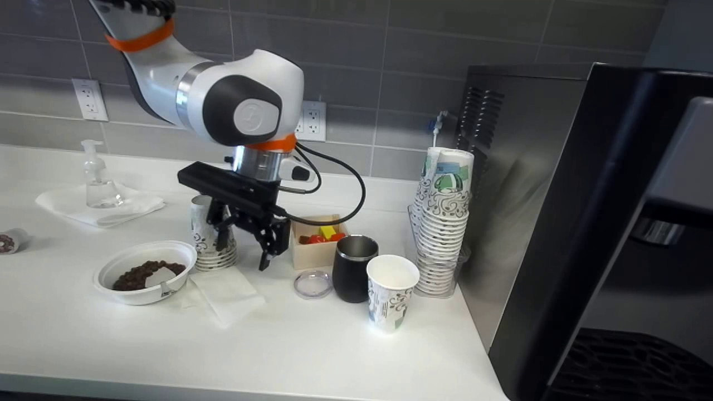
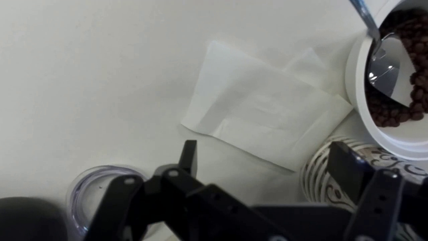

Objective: Unfold the white paper

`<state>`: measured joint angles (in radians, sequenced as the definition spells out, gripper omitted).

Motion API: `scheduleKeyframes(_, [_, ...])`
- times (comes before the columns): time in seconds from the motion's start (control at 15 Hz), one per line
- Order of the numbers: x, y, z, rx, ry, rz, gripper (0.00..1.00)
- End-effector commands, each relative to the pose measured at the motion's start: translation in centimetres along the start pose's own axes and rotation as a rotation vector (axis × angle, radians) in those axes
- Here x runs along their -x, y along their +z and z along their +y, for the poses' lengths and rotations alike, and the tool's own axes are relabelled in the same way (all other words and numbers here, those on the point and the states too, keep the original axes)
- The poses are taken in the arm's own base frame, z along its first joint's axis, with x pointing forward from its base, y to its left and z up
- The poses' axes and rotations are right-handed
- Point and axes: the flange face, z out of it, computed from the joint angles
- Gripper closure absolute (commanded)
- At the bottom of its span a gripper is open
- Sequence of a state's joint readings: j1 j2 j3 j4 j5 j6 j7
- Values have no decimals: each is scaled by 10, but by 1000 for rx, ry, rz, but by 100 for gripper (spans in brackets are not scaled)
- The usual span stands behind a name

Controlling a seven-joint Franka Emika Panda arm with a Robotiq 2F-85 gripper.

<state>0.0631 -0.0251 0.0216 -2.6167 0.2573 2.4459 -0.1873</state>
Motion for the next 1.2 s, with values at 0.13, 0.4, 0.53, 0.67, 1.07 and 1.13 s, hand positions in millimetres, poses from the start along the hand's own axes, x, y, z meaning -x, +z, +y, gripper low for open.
scheduleKeyframes(0.13, [1, 41, 11, -9, 19, -15, 0])
scheduleKeyframes(0.4, [-2, 61, 11, -10, 22, -21, 0])
scheduleKeyframes(0.53, [-3, 69, 11, -5, 15, -29, 26])
scheduleKeyframes(0.67, [-3, 73, 11, -4, 12, -30, 30])
scheduleKeyframes(1.07, [3, 57, 14, -4, 18, 3, 79])
scheduleKeyframes(1.13, [5, 50, 13, -2, 22, 10, 85])
